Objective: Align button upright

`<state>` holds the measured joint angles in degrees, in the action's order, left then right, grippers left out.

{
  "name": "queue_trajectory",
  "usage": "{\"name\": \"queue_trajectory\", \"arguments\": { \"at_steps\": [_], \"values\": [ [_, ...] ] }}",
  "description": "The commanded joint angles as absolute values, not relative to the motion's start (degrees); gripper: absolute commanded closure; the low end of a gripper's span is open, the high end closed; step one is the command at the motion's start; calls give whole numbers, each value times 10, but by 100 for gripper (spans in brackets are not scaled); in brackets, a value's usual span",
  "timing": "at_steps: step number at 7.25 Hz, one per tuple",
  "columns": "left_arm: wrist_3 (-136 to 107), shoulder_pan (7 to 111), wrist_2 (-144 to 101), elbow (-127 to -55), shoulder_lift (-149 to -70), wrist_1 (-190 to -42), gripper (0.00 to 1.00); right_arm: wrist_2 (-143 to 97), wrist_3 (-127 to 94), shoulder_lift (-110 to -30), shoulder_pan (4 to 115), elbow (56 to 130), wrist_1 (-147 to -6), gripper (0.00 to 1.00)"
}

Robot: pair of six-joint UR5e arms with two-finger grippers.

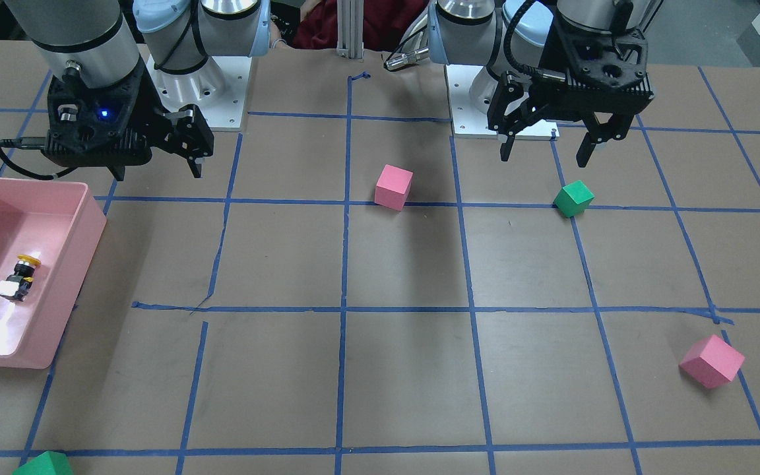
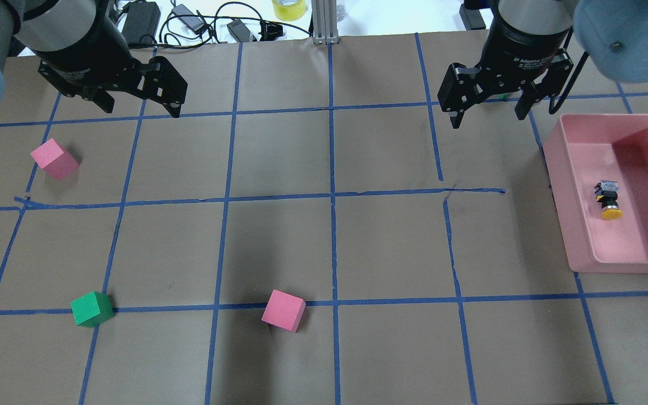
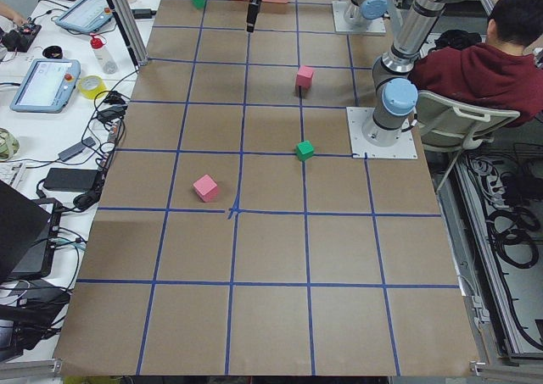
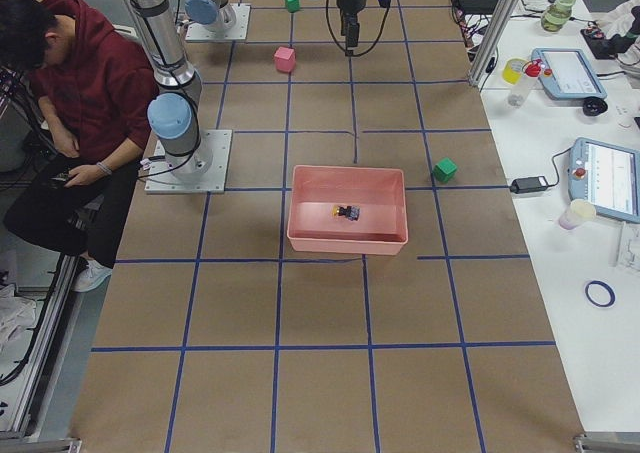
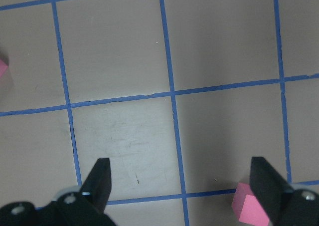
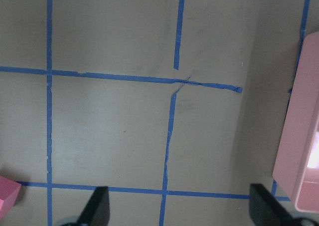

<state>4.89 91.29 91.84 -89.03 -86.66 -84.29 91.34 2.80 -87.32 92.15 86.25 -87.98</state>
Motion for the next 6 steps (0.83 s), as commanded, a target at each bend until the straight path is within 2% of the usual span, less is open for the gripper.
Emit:
{"name": "queue_trajectory", "arguments": {
  "at_steps": [1,6],
  "values": [
    [49,913,918,-890,-867,-843,0,916,29,-872,921,863,-882,0],
    [50,913,918,-891,-867,-844,0,911,23,-867,896,864,-887,0]
  ]
}}
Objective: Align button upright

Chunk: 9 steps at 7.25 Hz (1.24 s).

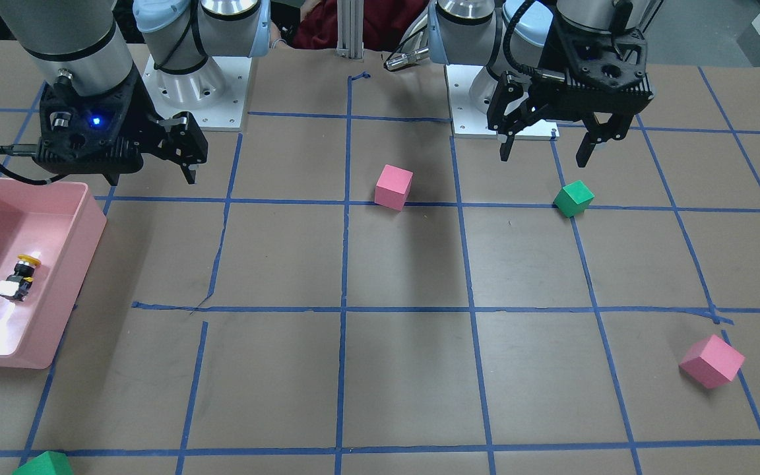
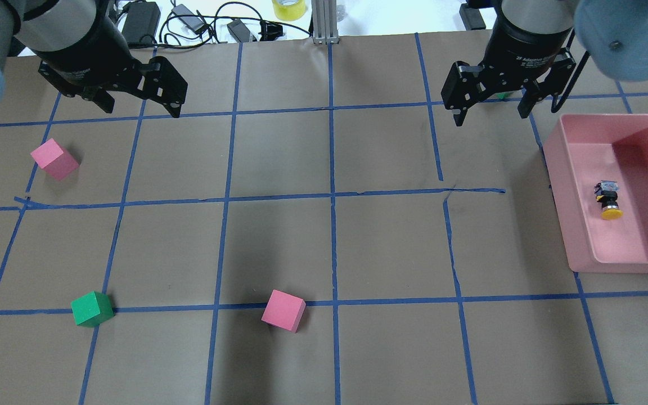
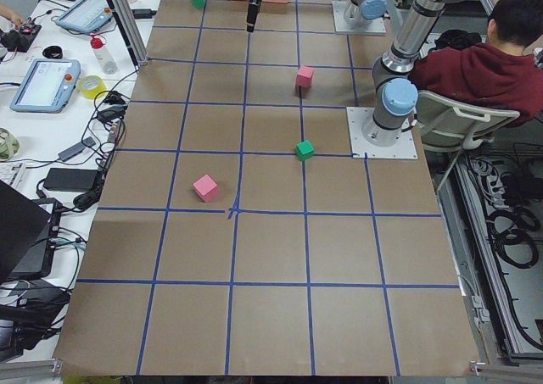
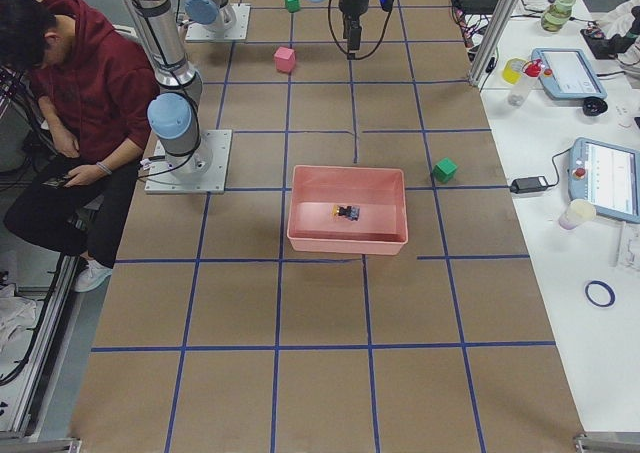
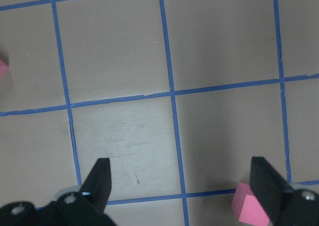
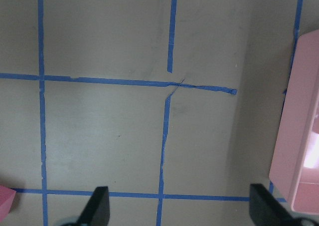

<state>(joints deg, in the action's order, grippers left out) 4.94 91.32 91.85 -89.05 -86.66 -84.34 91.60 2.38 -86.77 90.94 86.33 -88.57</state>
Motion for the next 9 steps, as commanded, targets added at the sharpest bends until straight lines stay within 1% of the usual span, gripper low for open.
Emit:
{"name": "queue_trajectory", "arguments": {
  "at_steps": [1,5,9],
  "values": [
    [49,913,918,-891,-867,-844,0,910,25,-865,873,864,-886,0],
    [48,912,918,-893,-867,-844,0,918,30,-862,832,866,-885,0],
    [50,911,918,-893,-867,-845,0,918,78,-845,751,870,-887,0]
  ]
}}
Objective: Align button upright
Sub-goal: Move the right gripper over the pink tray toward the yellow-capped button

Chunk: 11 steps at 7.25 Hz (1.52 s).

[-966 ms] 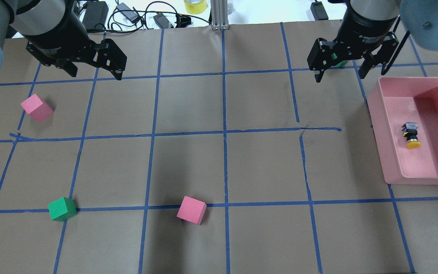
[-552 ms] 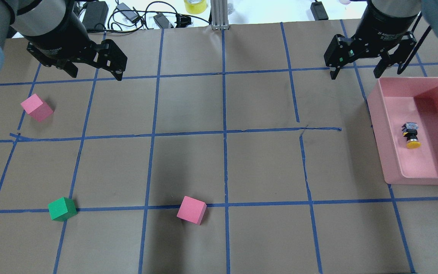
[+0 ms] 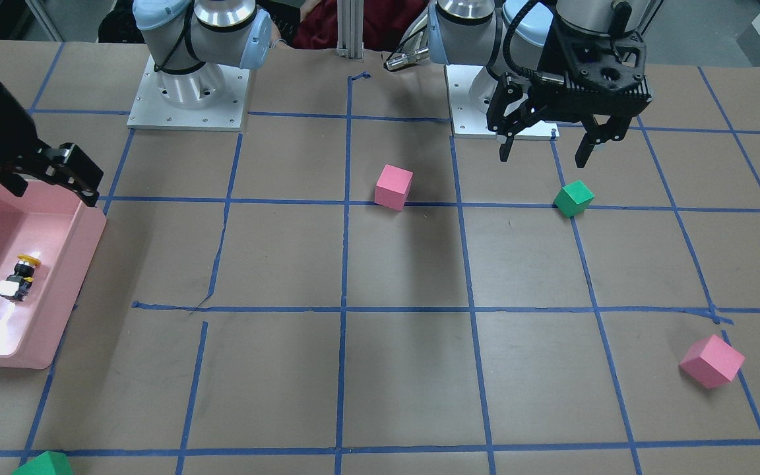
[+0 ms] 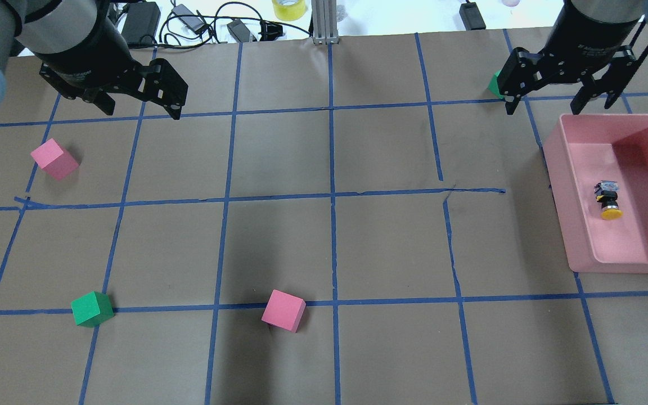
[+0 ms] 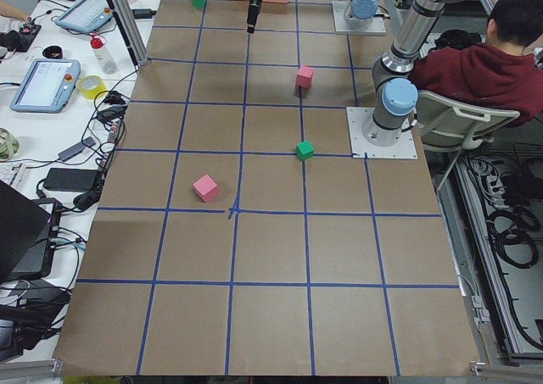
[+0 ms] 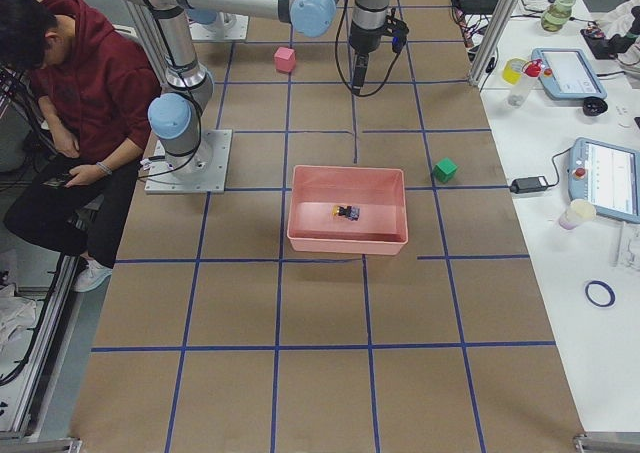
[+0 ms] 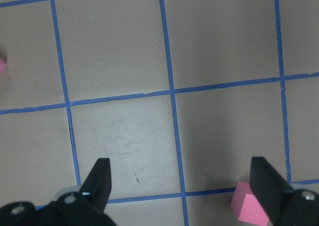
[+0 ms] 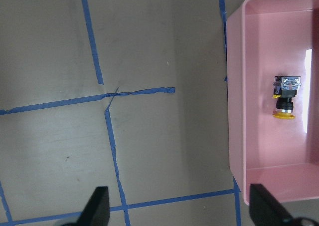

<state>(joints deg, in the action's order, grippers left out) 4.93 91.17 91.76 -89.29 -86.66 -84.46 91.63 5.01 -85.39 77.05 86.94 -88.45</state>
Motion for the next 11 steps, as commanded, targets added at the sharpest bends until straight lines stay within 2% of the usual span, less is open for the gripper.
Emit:
{"name": "queue_trajectory", "arguments": {
  "at_steps": [1,6,11],
  "values": [
    [50,911,918,-893,-867,-845,0,915,83,-838,724,870,-896,0],
    [49,910,918,-893,-867,-845,0,913,228,-782,617,871,-964,0],
    [48,910,918,-892,-867,-845,0,910,291,-738,554,914,-1085,0]
  ]
}}
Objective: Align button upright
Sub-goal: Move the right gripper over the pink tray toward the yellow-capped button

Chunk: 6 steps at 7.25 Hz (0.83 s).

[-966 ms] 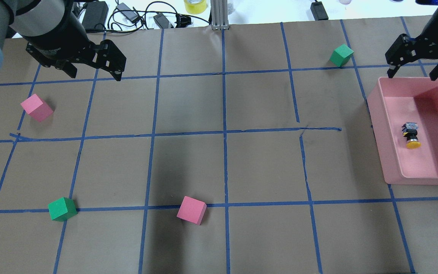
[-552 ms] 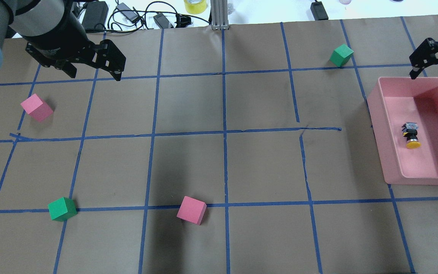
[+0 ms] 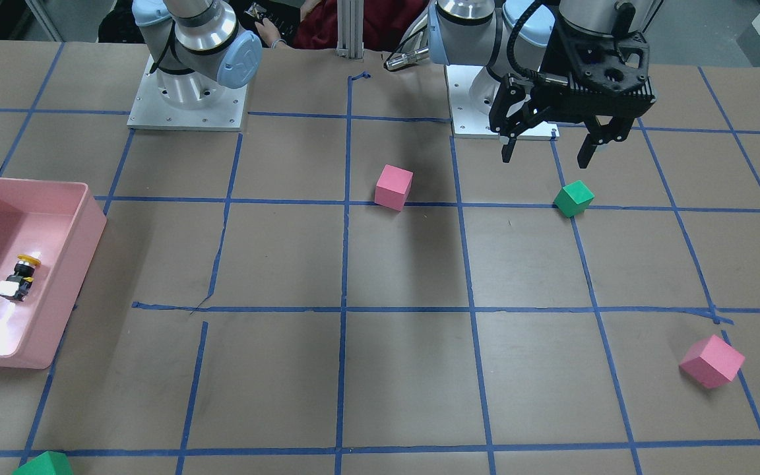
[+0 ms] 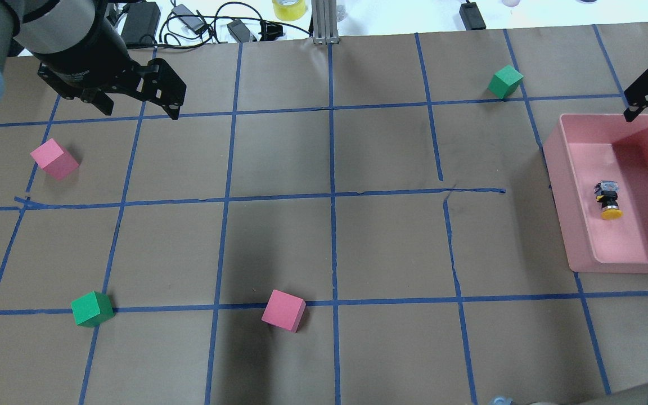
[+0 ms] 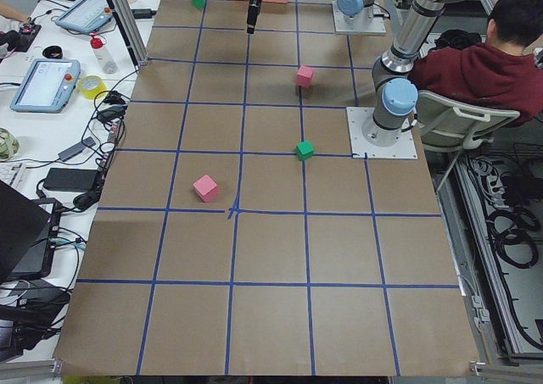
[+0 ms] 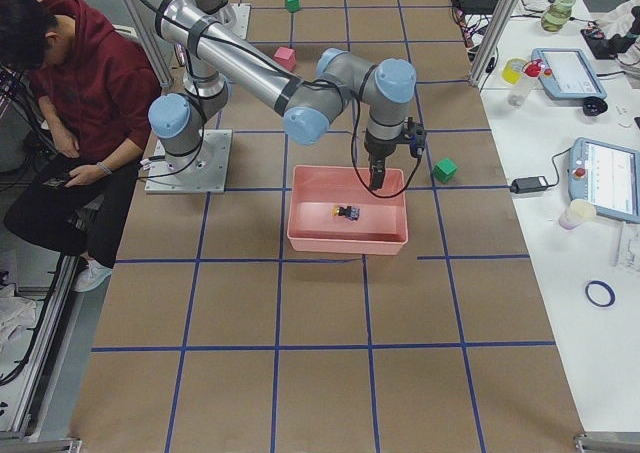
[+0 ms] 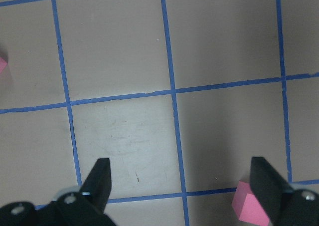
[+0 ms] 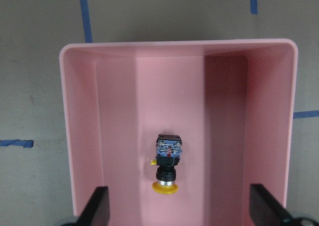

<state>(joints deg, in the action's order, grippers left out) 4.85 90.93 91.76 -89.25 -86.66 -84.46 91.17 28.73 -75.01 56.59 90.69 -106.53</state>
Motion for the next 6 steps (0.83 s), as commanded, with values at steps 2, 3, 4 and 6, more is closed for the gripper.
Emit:
{"name": "queue_trajectory", "arguments": {
  "at_steps": [2,3,4,6],
  "values": [
    [47,909,918,-892,-867,-845,0,907,281,-731,544,936,-1095,0],
    [47,909,918,-892,-867,-845,0,905,280,-729,544,958,-1109,0],
    [47,909,918,-892,-867,-845,0,905,273,-731,546,978,-1131,0],
    [47,909,918,-892,-867,-845,0,907,260,-729,548,1005,-1171,0]
  ]
}}
